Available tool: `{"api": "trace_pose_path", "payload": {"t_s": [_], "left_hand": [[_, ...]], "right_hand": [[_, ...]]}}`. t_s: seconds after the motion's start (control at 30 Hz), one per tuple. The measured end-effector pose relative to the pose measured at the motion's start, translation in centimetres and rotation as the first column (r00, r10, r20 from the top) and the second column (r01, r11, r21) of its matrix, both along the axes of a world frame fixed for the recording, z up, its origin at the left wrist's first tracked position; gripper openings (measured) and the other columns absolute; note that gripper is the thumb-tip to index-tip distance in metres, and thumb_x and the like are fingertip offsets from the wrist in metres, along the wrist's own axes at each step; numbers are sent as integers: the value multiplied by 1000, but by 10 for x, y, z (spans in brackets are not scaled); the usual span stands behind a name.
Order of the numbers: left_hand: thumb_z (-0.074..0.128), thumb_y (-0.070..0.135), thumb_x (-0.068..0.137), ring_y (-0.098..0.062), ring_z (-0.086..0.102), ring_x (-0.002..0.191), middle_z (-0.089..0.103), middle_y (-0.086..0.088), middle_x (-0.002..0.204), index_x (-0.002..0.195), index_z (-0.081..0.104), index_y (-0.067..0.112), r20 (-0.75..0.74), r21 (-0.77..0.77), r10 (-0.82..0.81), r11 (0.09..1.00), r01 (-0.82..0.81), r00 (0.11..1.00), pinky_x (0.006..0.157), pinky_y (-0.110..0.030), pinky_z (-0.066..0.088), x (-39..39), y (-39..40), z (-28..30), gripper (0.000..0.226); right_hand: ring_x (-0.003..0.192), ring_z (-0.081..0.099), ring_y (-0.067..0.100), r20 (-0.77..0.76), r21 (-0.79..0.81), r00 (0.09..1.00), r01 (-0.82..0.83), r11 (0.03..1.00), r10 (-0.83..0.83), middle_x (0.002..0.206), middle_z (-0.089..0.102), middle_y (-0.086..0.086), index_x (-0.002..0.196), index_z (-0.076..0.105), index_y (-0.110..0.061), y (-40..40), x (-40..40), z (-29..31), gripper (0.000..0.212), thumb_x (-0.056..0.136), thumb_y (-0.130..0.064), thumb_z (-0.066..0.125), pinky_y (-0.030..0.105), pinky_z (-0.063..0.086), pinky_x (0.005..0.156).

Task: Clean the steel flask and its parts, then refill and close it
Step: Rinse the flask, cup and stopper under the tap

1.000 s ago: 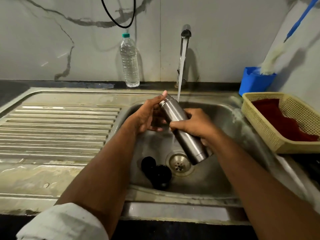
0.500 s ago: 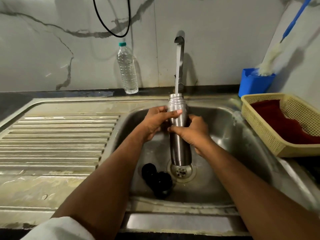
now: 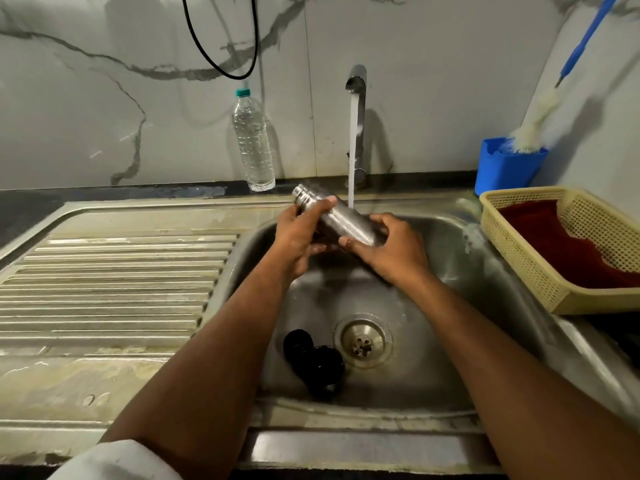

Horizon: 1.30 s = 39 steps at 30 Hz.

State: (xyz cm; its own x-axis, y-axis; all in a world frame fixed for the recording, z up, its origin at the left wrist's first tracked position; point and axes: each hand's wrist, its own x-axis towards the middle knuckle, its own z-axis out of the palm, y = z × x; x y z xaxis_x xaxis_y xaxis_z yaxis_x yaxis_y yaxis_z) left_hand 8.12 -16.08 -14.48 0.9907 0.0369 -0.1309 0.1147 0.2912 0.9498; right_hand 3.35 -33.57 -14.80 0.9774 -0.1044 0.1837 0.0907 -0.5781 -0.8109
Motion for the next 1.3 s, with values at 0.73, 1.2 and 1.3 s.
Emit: {"api": "trace_pose_path", "payload": {"t_s": [0.73, 1.2, 1.3], "left_hand": [[82, -6, 78, -30, 74, 104, 75, -14, 109, 129, 63, 6, 24, 448, -252, 868, 215, 967, 90, -36, 63, 3, 17, -17, 55], [83, 7, 53, -33, 67, 106, 68, -17, 108, 129, 57, 8, -72, 201, -429, 878, 434, 900, 91, -50, 61, -6, -8, -20, 81], [86, 9, 51, -38, 69, 111, 69, -24, 118, 133, 56, 5, -101, 207, -437, 869, 449, 894, 96, -56, 60, -6, -11, -21, 88]], "right_hand": [[129, 54, 21, 63, -109, 994, -82, 991, 89, 151, 52, 4, 155, 44, -25, -6, 35, 85, 97, 72, -34, 93, 29, 46, 100], [92, 73, 15, 22, 538, 982, -171, 825, 189, 104, 74, 1, 118, 64, -16, 24, 51, 96, 65, 63, -25, 98, 38, 63, 86], [85, 72, 17, 35, 581, 989, -138, 802, 144, 98, 74, 3, 113, 64, -15, 29, 51, 91, 54, 68, -14, 94, 35, 63, 79]]}}
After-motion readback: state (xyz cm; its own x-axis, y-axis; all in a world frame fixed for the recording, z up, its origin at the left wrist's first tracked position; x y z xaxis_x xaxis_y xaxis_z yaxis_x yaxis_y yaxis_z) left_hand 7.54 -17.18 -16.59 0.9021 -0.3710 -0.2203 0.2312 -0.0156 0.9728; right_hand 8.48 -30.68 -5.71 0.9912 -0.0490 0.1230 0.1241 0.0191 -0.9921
